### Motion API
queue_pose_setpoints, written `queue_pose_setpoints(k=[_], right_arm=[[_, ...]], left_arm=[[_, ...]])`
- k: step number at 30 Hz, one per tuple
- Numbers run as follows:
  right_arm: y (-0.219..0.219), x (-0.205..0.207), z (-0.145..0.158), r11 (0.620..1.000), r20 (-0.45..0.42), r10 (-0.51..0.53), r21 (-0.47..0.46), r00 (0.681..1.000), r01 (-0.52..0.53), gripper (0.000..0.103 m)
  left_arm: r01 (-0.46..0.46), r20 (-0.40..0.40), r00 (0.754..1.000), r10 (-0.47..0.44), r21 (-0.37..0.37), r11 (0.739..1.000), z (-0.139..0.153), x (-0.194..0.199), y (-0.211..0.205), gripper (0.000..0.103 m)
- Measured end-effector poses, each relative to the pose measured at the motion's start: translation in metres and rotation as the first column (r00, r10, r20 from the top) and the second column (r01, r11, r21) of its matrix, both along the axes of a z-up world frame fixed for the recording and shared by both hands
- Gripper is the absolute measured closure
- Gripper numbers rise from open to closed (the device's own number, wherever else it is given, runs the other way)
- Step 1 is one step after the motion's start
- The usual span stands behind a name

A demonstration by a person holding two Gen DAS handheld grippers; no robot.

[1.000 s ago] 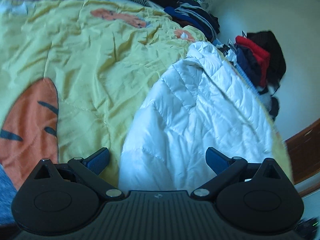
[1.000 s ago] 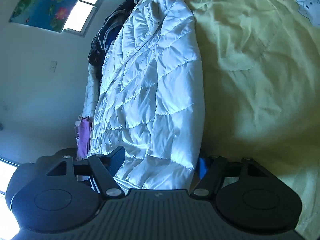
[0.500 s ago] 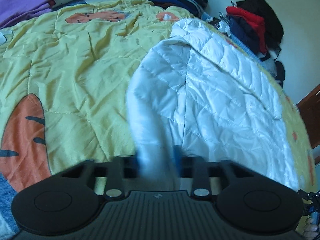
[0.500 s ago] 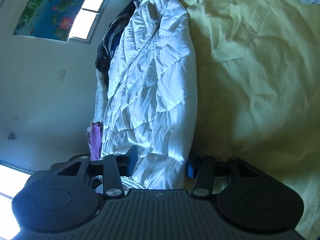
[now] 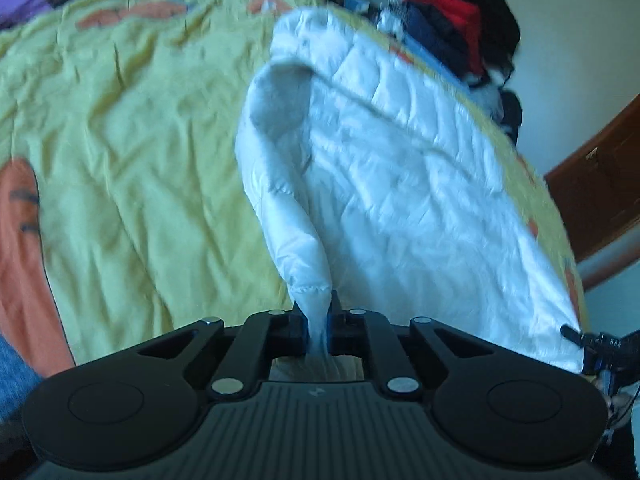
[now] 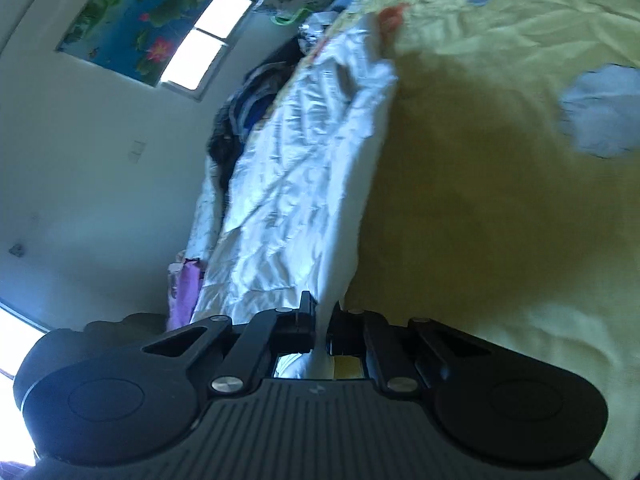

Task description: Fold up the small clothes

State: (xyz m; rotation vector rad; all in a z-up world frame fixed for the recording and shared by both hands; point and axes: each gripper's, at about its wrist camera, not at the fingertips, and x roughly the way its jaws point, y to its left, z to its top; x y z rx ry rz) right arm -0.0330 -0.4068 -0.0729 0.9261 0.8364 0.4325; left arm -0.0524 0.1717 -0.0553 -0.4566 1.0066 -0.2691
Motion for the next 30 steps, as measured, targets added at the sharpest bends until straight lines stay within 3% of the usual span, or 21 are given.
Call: queue_pose_setpoints(k=[4, 7, 8, 11, 12, 13, 15, 16, 18, 20, 21, 22, 23, 30], right_arm=[[-0.001, -0.006, -0.025, 0.999, -0.076, -0.017, 0.027, 0.997, 0.019, 0.092], [0.001, -0.005, -0.042, 0.997, -0.133, -0.018, 0.077, 0.991, 0.028, 0.079], [0.004, -0.003, -0.044, 0.997, -0.149, -0.012, 0.079, 0.989, 0.024, 0.066], [0.011, -0.004, -0.042, 0.994, -0.122, 0.015, 0.105, 0.992, -0.003, 0.055], [0.011, -0.006, -0.042, 0.993, -0.122, 0.023, 0.115, 0.992, -0.009, 0.051], [0.01, -0.008, -0.044, 0.992, -0.123, 0.023, 0.127, 0.992, -0.007, 0.051], [0.007, -0.012, -0.047, 0.988, -0.126, 0.018, 0.154, 0.992, 0.002, 0.054], [0.008, -0.013, -0.049, 0.987, -0.129, 0.021, 0.158, 0.991, 0.0, 0.056], [0.009, -0.013, -0.053, 0.986, -0.146, 0.036, 0.167, 0.989, -0.012, 0.067], [0.009, -0.012, -0.058, 0.983, -0.152, 0.025, 0.182, 0.988, 0.003, 0.078], [0.009, -0.012, -0.06, 0.982, -0.151, 0.021, 0.188, 0.988, 0.008, 0.085], [0.009, -0.012, -0.062, 0.982, -0.147, 0.018, 0.19, 0.989, 0.011, 0.086], [0.011, -0.012, -0.061, 0.982, -0.137, 0.019, 0.186, 0.99, 0.007, 0.087], [0.009, -0.022, -0.046, 0.981, -0.061, 0.019, 0.193, 0.998, -0.007, 0.09]], left_arm=[[-0.037, -0.064, 0.997, 0.038, 0.018, 0.999, -0.022, 0.004, 0.005, 0.093], [-0.041, -0.093, 0.995, 0.04, -0.011, 0.999, -0.028, 0.012, 0.01, 0.09], [-0.033, -0.101, 0.994, 0.032, -0.013, 0.999, -0.028, 0.014, 0.011, 0.088], [-0.008, -0.107, 0.994, 0.006, -0.018, 1.0, -0.025, 0.016, 0.011, 0.075], [-0.006, -0.106, 0.994, 0.003, -0.032, 0.999, -0.026, 0.015, 0.01, 0.067], [0.001, -0.097, 0.995, -0.007, -0.065, 0.998, -0.026, 0.013, 0.01, 0.046], [0.021, -0.085, 0.996, -0.032, -0.129, 0.991, -0.028, 0.01, 0.008, 0.023], [0.037, -0.081, 0.996, -0.047, -0.125, 0.991, -0.027, 0.01, 0.004, 0.022], [0.058, -0.064, 0.996, -0.063, -0.082, 0.995, -0.025, 0.005, -0.002, 0.024], [0.06, -0.066, 0.996, -0.064, -0.048, 0.997, -0.024, 0.006, -0.005, 0.053], [0.052, -0.086, 0.995, -0.055, -0.036, 0.998, -0.025, 0.008, -0.003, 0.077], [0.045, -0.101, 0.994, -0.05, -0.055, 0.997, -0.028, 0.01, 0.0, 0.084], [0.045, -0.1, 0.994, -0.052, -0.072, 0.996, -0.028, 0.01, 0.003, 0.087], [0.111, -0.024, 0.994, -0.111, 0.003, 0.994, -0.007, -0.001, -0.005, 0.095]])
